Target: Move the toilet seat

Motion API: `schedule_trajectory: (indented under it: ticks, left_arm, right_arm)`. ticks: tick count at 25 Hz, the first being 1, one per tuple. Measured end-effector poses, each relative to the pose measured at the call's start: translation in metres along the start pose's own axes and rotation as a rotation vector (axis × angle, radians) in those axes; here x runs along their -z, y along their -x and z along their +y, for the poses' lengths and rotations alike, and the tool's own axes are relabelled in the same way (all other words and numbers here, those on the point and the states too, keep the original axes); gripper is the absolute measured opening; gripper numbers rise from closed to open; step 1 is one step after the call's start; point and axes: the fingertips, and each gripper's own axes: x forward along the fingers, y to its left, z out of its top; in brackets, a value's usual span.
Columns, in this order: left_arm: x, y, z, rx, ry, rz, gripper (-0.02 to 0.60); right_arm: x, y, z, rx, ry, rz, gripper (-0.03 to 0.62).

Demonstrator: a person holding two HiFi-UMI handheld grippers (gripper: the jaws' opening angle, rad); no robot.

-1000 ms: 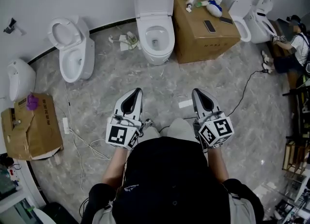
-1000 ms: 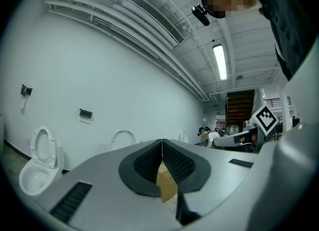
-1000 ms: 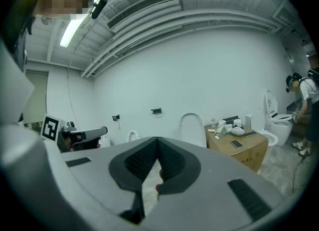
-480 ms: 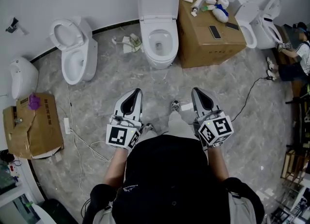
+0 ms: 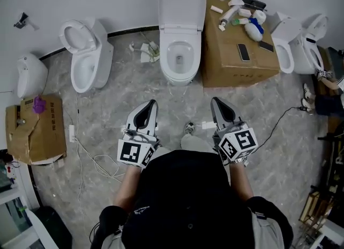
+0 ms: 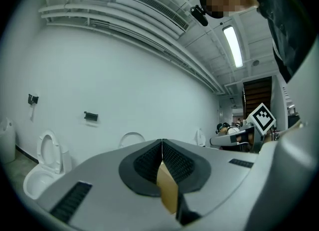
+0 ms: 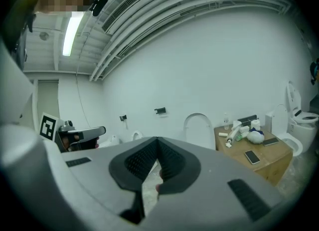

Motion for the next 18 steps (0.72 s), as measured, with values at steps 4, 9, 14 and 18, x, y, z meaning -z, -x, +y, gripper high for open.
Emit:
schedule_trajectory:
  ticks: [4,9,14,18]
  left_arm:
    - [0.010,-0.023,-0.001,-0.063,-0.001,0.026,0.011]
    - [0.026,-0.056,0.004,-0.101,0.010,0.055,0.011]
    - [0.037,-0.087,0.012,-0.076,0.001,0.079,0.011]
    - [0.054,-0.112,0.037,-0.043,0.023,0.099,0.011]
  right_arm:
    - [-0.003,-0.022,-0.033,-0.062,0.011,0.019,0.012]
    - [0.001,-0.049,-0.066,-0.104,0.038,0.060,0.012]
    - [0.011,-0.074,-0.091,-0.084,0.022,0.100,0.012]
    - [0.020,-0.105,-0.106,-0.050,0.028,0.123,0.012]
